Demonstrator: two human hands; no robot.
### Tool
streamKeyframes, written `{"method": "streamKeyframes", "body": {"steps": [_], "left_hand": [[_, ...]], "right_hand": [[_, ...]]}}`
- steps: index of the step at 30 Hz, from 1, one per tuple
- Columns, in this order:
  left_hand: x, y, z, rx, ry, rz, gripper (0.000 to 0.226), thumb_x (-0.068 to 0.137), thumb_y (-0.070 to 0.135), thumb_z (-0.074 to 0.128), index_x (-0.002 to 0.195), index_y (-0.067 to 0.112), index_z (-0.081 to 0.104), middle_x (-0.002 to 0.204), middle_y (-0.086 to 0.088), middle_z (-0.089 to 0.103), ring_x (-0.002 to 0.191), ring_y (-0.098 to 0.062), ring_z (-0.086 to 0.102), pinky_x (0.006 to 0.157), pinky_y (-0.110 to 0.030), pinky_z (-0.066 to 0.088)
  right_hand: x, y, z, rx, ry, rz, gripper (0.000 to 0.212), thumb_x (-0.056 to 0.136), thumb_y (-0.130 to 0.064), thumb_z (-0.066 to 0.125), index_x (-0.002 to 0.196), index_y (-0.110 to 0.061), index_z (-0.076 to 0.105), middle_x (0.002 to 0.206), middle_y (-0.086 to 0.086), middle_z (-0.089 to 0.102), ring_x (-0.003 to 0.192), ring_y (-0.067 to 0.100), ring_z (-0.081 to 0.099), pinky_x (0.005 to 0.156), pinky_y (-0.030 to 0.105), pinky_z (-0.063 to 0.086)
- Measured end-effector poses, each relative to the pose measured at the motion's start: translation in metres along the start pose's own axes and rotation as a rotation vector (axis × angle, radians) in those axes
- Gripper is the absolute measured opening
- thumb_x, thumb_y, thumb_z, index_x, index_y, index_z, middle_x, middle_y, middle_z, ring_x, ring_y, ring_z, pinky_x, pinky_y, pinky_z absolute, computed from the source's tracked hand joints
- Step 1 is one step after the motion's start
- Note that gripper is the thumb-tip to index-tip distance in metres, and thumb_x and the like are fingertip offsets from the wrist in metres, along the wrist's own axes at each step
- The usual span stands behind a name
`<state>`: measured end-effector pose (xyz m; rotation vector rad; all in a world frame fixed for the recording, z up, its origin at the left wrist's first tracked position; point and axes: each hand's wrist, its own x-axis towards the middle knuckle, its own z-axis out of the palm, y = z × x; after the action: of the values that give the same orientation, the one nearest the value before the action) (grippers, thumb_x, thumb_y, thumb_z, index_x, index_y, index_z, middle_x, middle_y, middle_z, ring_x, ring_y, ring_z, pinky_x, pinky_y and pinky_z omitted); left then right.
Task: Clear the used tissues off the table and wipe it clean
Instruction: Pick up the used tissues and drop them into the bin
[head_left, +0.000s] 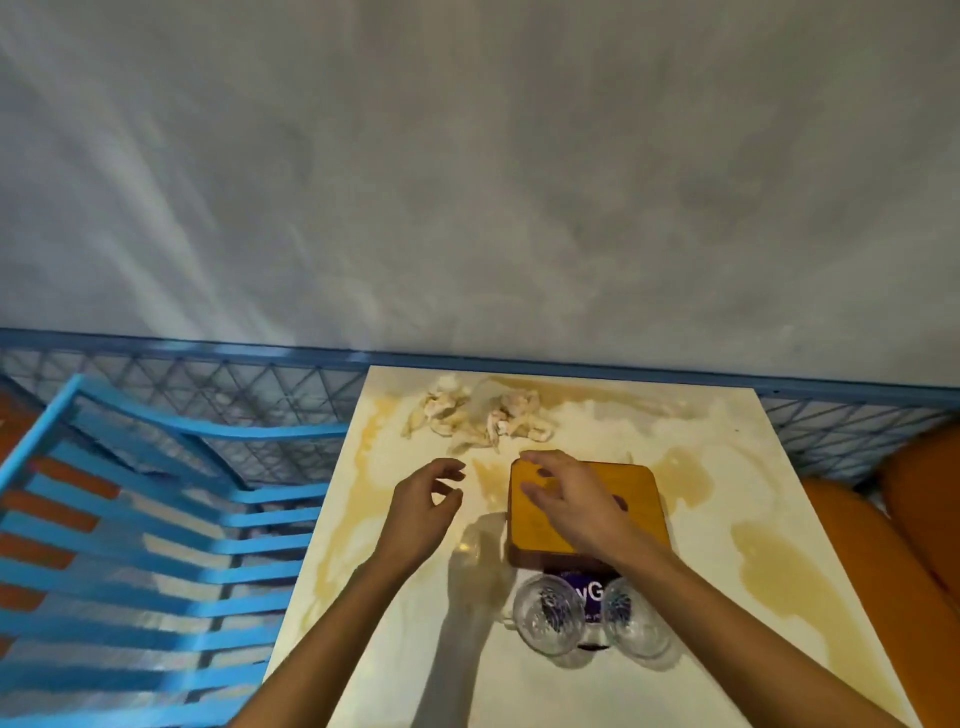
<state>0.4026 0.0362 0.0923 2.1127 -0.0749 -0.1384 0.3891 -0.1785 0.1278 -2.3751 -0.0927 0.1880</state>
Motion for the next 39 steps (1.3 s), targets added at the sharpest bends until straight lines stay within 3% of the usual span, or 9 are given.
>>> {"method": "streamKeyframes", "body": {"steps": [5, 9, 14, 19, 23, 28, 32, 39], "left_hand": [[0.069, -0.025, -0.014, 0.09, 0.011, -0.034, 0.032, 0.089, 0.008, 0.06, 0.118, 0.021, 0.062, 0.104, 0.005, 0.069, 0.084, -0.007, 0.064, 0.074, -0.022, 0.051], [0.131, -0.042, -0.011, 0.193, -0.015, -0.087, 0.034, 0.091, 0.016, 0.06, 0.124, 0.022, 0.058, 0.109, 0.0, 0.07, 0.085, -0.015, 0.066, 0.079, -0.035, 0.057], [0.199, -0.063, 0.003, 0.392, -0.011, -0.029, 0.037, 0.089, 0.036, 0.065, 0.121, 0.021, 0.062, 0.122, 0.0, 0.063, 0.096, -0.02, 0.064, 0.079, -0.035, 0.057], [0.233, -0.085, 0.017, 0.58, -0.041, -0.013, 0.039, 0.084, 0.037, 0.068, 0.12, 0.023, 0.063, 0.127, 0.001, 0.055, 0.107, -0.022, 0.055, 0.077, -0.034, 0.055], [0.244, -0.098, 0.018, 0.703, -0.074, 0.047, 0.035, 0.088, 0.037, 0.063, 0.12, 0.023, 0.063, 0.117, 0.001, 0.061, 0.1, -0.023, 0.057, 0.072, -0.032, 0.052], [0.242, -0.099, 0.011, 0.657, 0.0, 0.082, 0.018, 0.092, 0.031, 0.06, 0.104, 0.023, 0.07, 0.1, 0.003, 0.069, 0.08, -0.019, 0.06, 0.067, -0.033, 0.055], [0.234, -0.096, 0.008, 0.601, 0.056, 0.115, 0.021, 0.09, 0.029, 0.062, 0.105, 0.019, 0.072, 0.107, 0.002, 0.068, 0.085, -0.02, 0.062, 0.066, -0.031, 0.053], [0.219, -0.079, 0.001, 0.394, 0.154, 0.1, 0.026, 0.091, 0.032, 0.062, 0.111, 0.017, 0.07, 0.113, 0.002, 0.067, 0.092, -0.017, 0.062, 0.075, -0.033, 0.055]], "right_hand": [[0.066, 0.006, 0.004, -0.013, -0.007, 0.032, 0.038, 0.096, -0.029, 0.057, 0.133, -0.022, 0.056, 0.138, -0.003, 0.052, 0.118, 0.013, 0.053, 0.088, 0.028, 0.05], [0.12, 0.023, 0.007, -0.072, -0.03, 0.015, 0.031, 0.094, -0.023, 0.06, 0.124, -0.017, 0.062, 0.131, 0.002, 0.057, 0.11, 0.016, 0.057, 0.085, 0.021, 0.041], [0.18, 0.057, 0.021, -0.199, -0.035, 0.03, 0.027, 0.091, -0.018, 0.064, 0.117, -0.018, 0.065, 0.125, 0.005, 0.057, 0.104, 0.02, 0.058, 0.087, 0.026, 0.046], [0.216, 0.086, 0.035, -0.405, -0.066, -0.007, 0.025, 0.092, -0.015, 0.056, 0.113, -0.01, 0.066, 0.118, 0.009, 0.062, 0.11, 0.029, 0.053, 0.085, 0.036, 0.049], [0.237, 0.103, 0.044, -0.449, -0.03, 0.052, 0.042, 0.088, -0.016, 0.057, 0.13, -0.014, 0.056, 0.126, 0.011, 0.052, 0.113, 0.033, 0.049, 0.09, 0.04, 0.05], [0.248, 0.102, 0.051, -0.618, -0.122, 0.066, 0.04, 0.091, -0.021, 0.056, 0.13, -0.016, 0.051, 0.126, 0.011, 0.048, 0.115, 0.031, 0.046, 0.088, 0.039, 0.045], [0.249, 0.102, 0.05, -0.586, -0.132, 0.074, 0.037, 0.091, -0.022, 0.056, 0.127, -0.017, 0.055, 0.122, 0.009, 0.05, 0.111, 0.029, 0.05, 0.087, 0.038, 0.043], [0.234, 0.087, 0.02, -0.408, 0.01, 0.013, 0.026, 0.082, -0.018, 0.059, 0.107, -0.015, 0.066, 0.103, 0.009, 0.06, 0.094, 0.03, 0.06, 0.075, 0.035, 0.051]]}}
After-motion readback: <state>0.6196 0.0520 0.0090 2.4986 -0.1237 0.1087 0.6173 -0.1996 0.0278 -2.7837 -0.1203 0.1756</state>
